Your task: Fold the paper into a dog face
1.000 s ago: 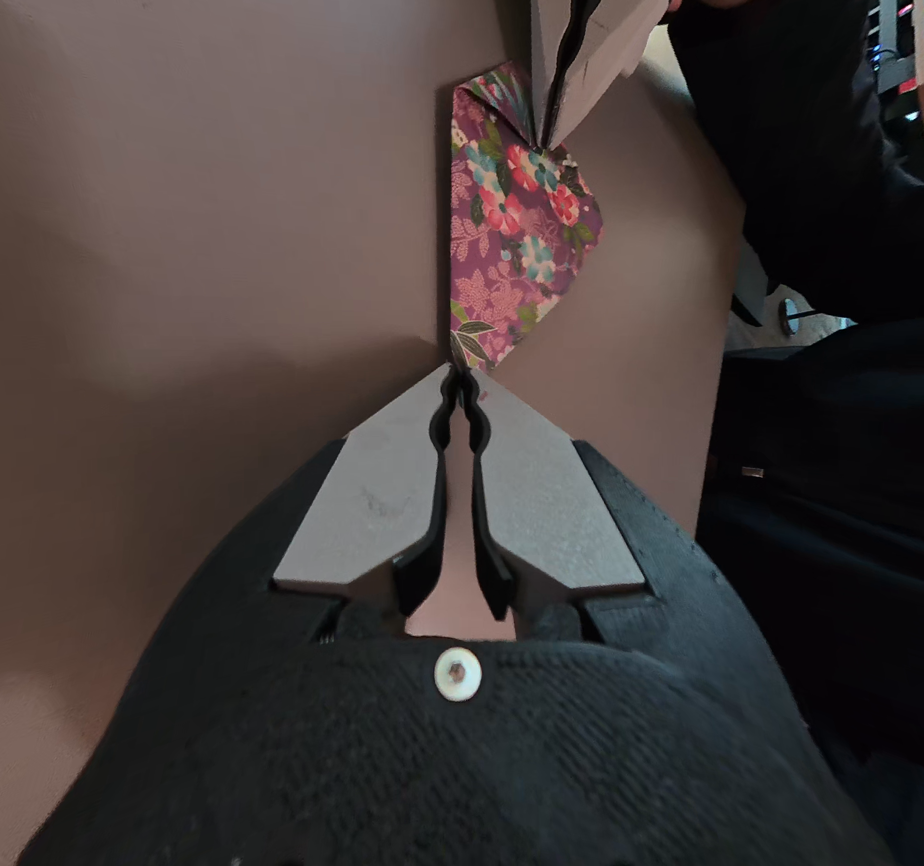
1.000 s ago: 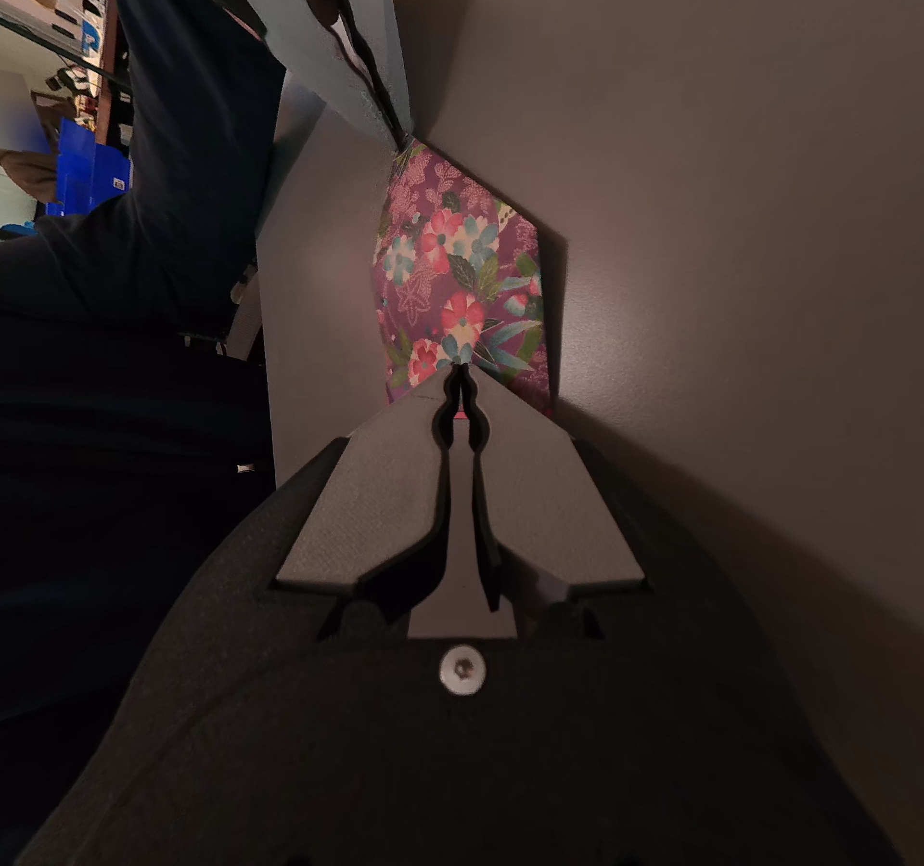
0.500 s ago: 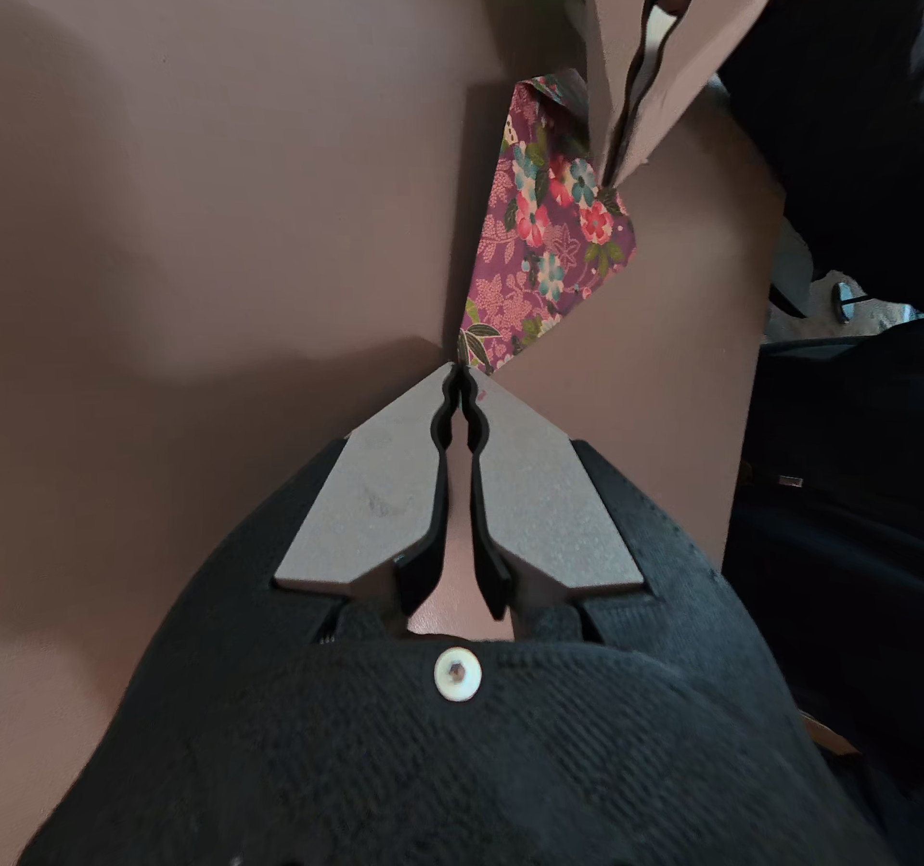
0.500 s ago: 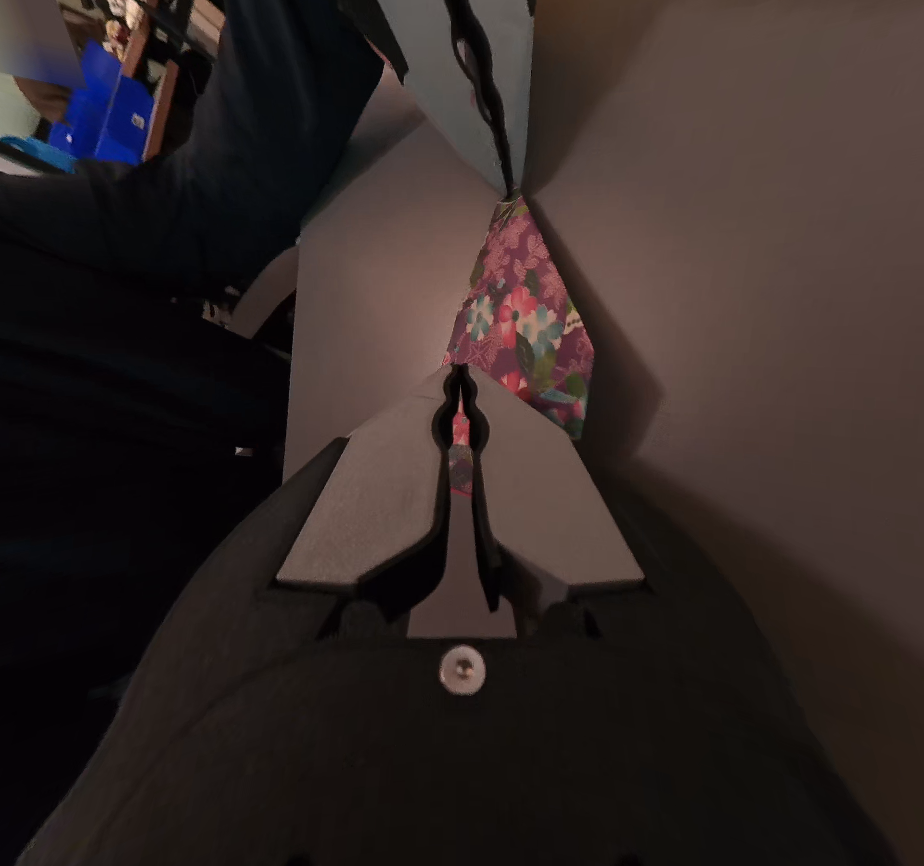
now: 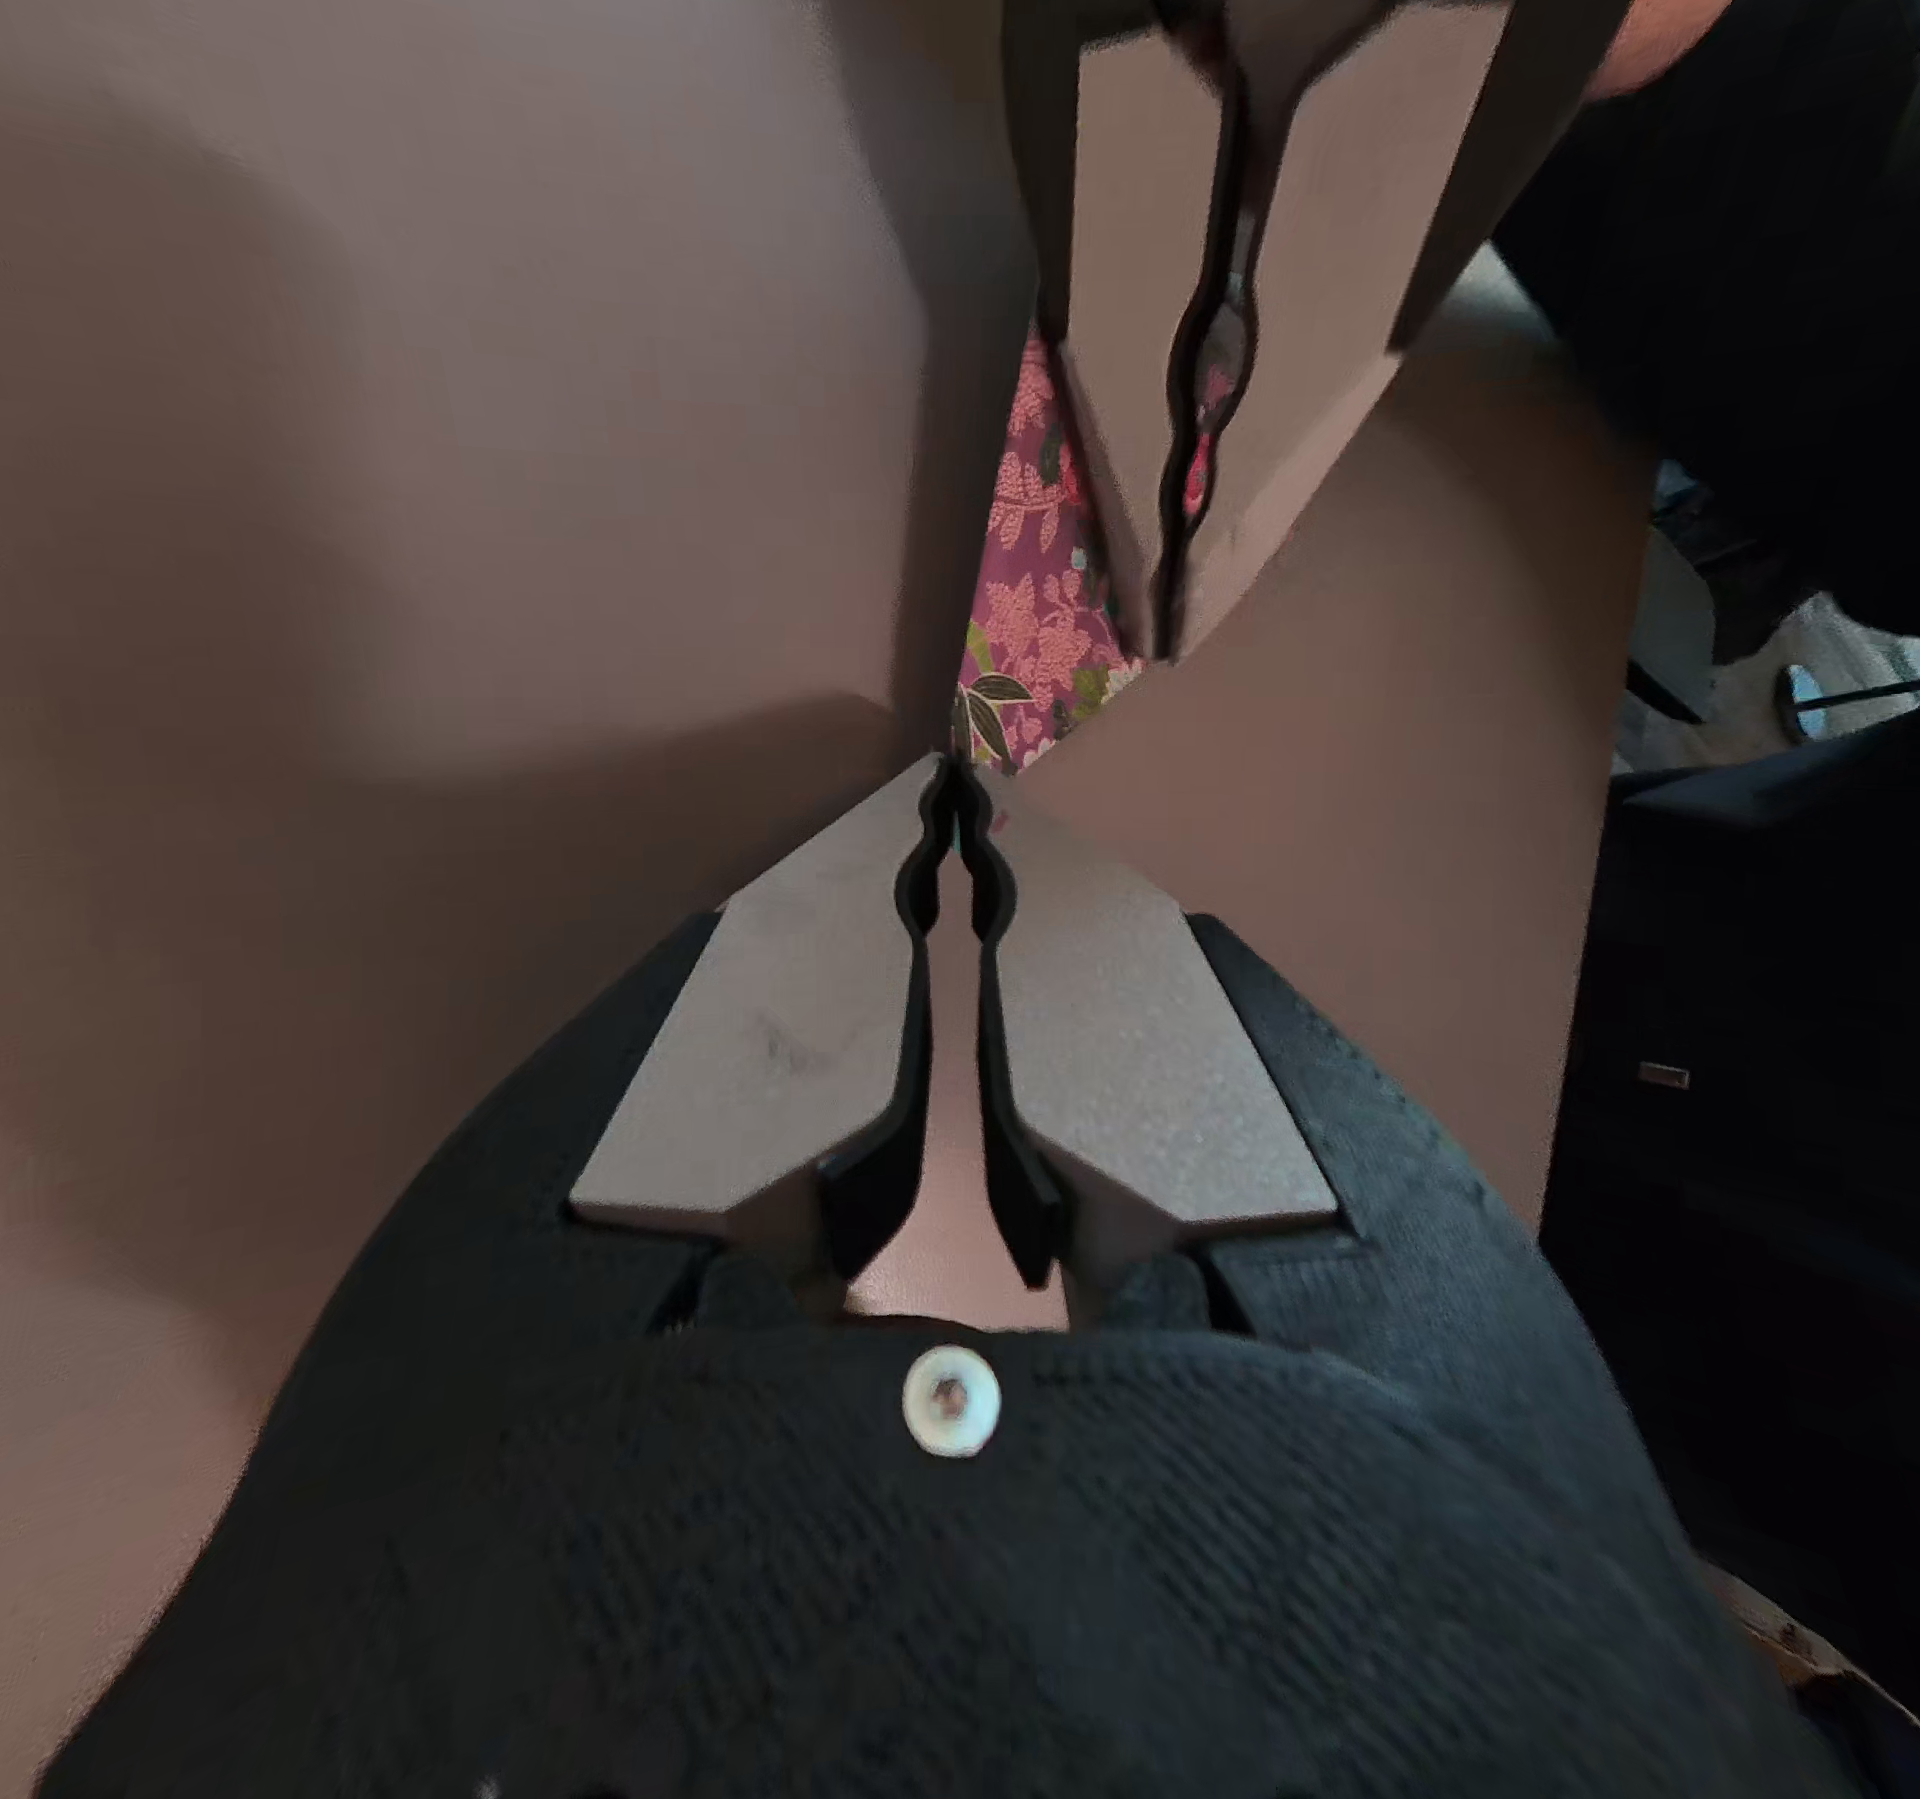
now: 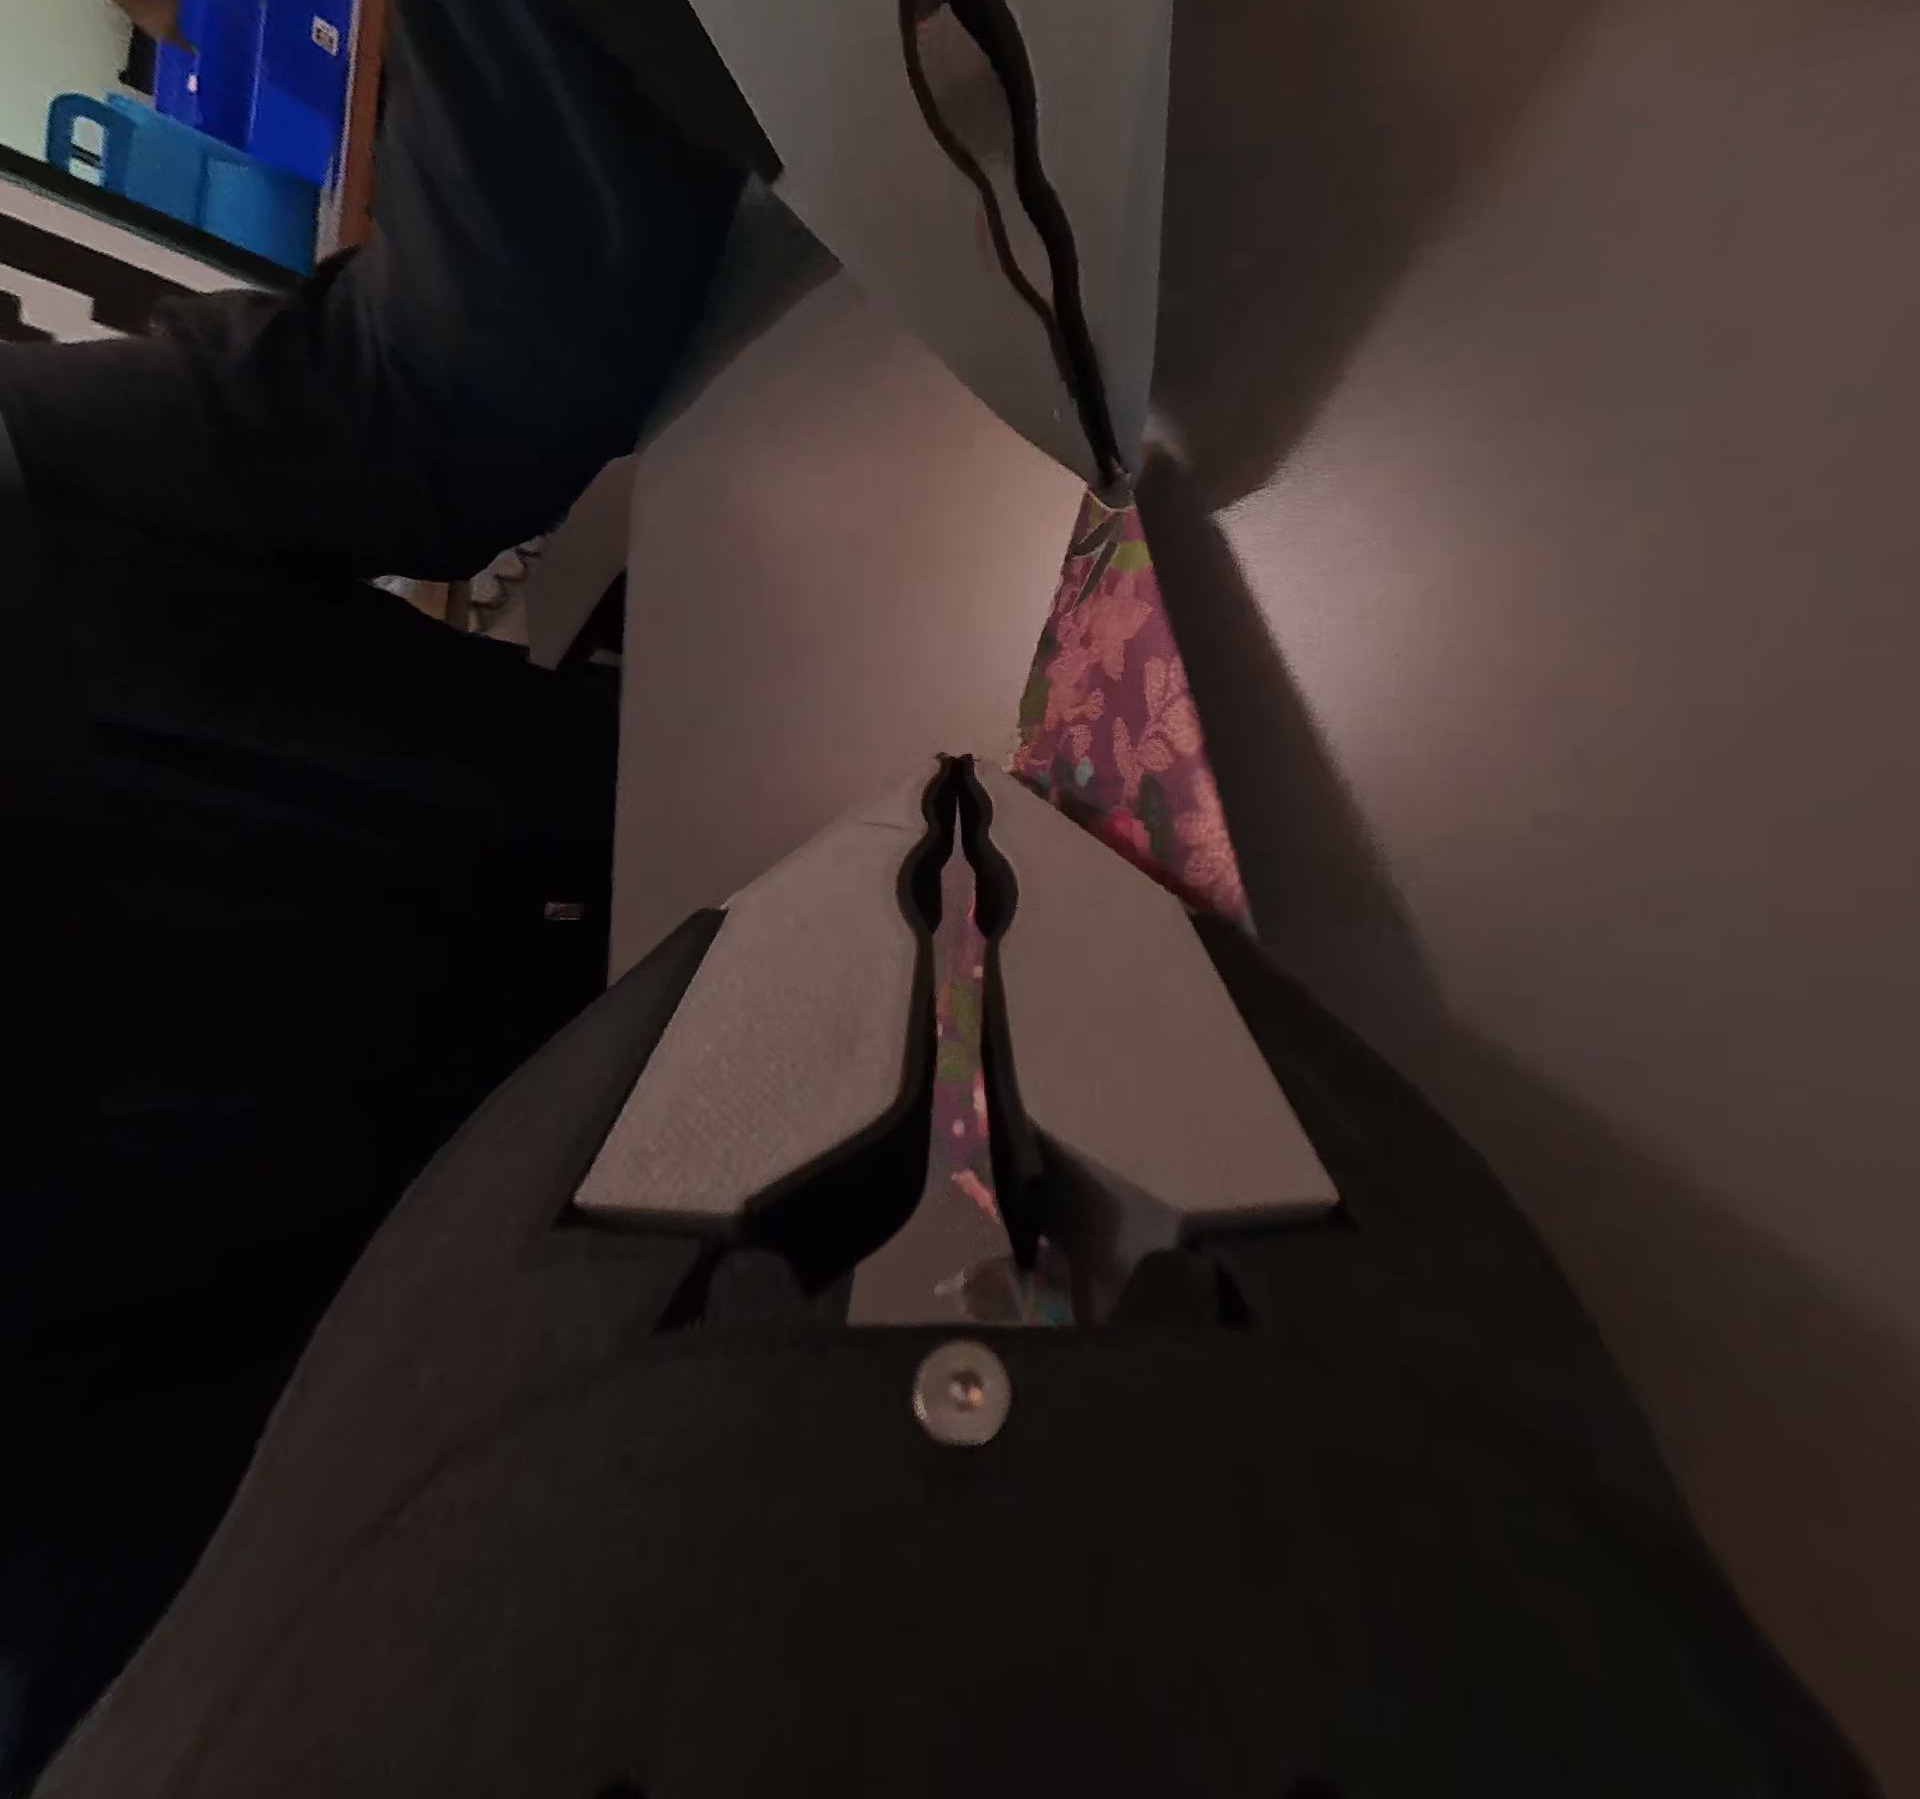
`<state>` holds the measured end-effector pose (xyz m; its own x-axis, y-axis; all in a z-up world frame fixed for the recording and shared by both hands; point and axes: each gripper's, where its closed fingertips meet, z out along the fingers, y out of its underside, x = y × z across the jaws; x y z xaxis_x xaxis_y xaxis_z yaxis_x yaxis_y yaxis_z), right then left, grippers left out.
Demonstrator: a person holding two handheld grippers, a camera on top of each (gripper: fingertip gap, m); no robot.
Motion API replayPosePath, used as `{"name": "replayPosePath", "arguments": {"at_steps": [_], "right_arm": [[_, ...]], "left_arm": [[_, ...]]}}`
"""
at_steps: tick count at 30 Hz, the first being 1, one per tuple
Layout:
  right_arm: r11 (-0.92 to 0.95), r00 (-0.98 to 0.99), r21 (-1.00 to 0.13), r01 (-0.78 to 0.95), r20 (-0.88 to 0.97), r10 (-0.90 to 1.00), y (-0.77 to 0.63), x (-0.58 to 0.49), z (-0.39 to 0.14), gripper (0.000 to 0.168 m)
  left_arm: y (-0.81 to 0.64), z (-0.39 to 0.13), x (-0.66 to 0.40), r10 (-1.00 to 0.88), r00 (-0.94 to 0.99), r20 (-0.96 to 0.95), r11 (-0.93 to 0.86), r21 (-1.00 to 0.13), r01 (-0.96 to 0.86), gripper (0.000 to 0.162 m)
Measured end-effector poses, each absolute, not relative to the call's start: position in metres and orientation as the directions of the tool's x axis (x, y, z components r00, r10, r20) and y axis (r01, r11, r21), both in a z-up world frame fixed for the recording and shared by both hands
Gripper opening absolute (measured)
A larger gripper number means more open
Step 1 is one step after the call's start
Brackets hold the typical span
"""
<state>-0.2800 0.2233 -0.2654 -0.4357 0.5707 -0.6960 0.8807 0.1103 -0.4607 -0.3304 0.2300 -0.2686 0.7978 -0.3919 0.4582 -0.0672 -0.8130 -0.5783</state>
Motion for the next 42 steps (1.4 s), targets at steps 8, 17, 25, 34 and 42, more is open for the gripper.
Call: {"name": "replayPosePath", "arguments": {"at_steps": [8,17,25,34,42], "right_arm": [[0.123,-0.468,-0.527,0.841,-0.594,0.654,0.206,-0.274,-0.267,0.0],[0.18,-0.487,-0.554,0.812,-0.476,0.733,0.236,-0.293,-0.241,0.0],[0.141,-0.49,-0.526,0.839,-0.616,0.617,0.217,-0.289,-0.256,0.0],[0.119,-0.561,-0.654,0.747,-0.524,0.641,0.225,-0.298,-0.233,0.049],[0.179,-0.628,-0.734,0.655,-0.397,0.669,0.225,-0.298,-0.221,0.034]], "left_arm": [[0.226,-0.262,-0.325,-0.446,0.78,0.439,-0.788,-0.605,-0.11,0.0],[0.218,-0.258,-0.319,-0.537,0.763,0.359,-0.739,-0.637,-0.22,0.0],[0.218,-0.255,-0.322,-0.532,0.767,0.359,-0.735,-0.645,-0.208,0.0],[0.211,-0.253,-0.312,-0.602,0.735,0.311,-0.692,-0.663,-0.286,0.0],[0.211,-0.253,-0.311,-0.606,0.737,0.301,-0.688,-0.663,-0.295,0.0]]}}
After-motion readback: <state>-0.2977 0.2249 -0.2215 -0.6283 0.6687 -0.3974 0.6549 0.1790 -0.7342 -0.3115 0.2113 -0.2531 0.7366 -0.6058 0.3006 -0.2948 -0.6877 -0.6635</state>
